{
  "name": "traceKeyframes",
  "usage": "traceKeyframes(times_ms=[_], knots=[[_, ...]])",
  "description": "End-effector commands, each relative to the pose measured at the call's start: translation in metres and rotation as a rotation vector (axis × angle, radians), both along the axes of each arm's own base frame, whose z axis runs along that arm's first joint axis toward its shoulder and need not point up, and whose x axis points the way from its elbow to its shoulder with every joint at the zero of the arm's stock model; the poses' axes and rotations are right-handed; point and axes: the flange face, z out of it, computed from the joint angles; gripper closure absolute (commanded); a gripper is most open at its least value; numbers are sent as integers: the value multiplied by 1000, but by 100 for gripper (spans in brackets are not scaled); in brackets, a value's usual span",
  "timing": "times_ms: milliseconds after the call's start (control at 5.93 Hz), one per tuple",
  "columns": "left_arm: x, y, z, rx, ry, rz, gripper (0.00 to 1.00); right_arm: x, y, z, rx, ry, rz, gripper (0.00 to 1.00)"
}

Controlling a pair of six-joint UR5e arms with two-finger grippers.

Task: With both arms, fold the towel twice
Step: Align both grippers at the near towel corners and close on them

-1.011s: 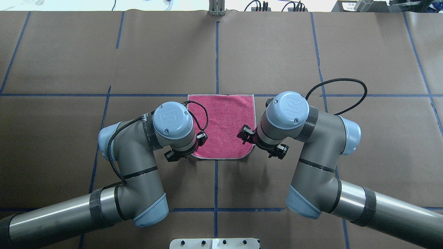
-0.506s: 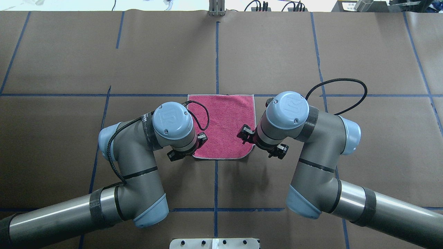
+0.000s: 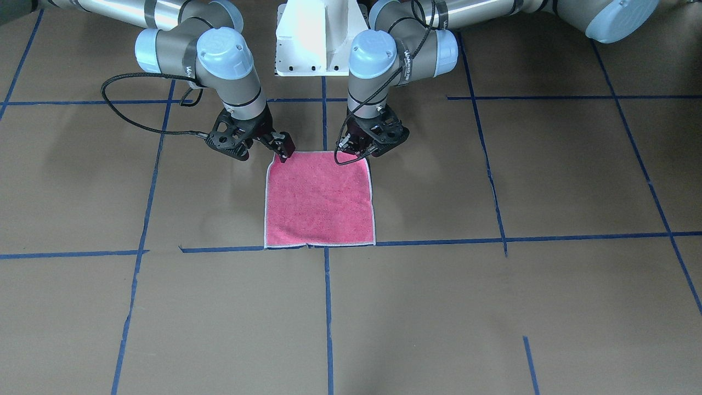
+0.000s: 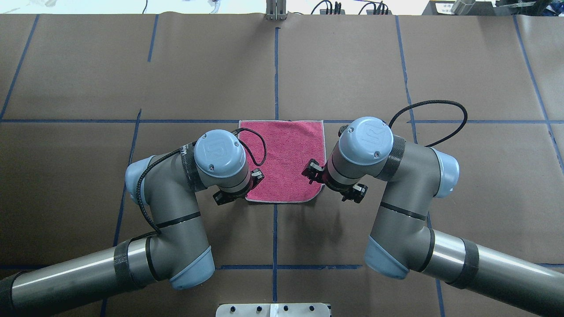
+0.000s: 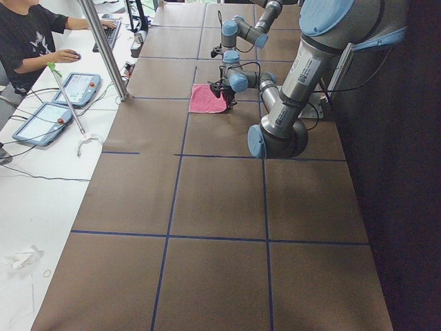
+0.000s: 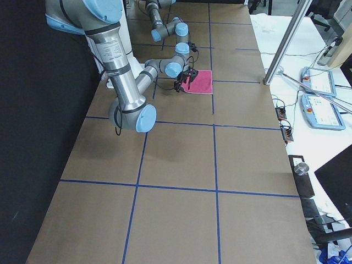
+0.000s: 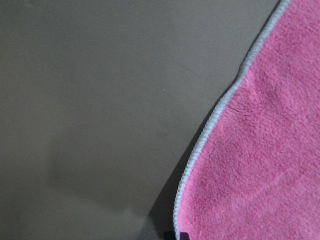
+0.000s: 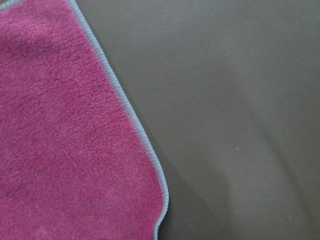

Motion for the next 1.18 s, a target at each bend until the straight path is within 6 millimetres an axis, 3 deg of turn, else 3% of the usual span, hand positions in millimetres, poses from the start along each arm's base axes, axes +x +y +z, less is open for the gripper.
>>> traceKeyframes(times_ms=[0, 506, 1011], knots=[[-2, -3, 0, 0, -2, -4, 93, -10, 12, 11, -41, 16, 5, 0], [-4, -5, 0, 0, 0, -8, 93, -15, 16, -1, -37, -33, 15, 0], [-4, -5, -1, 2, 1, -7, 93, -17, 15, 1, -23, -49, 11, 0]])
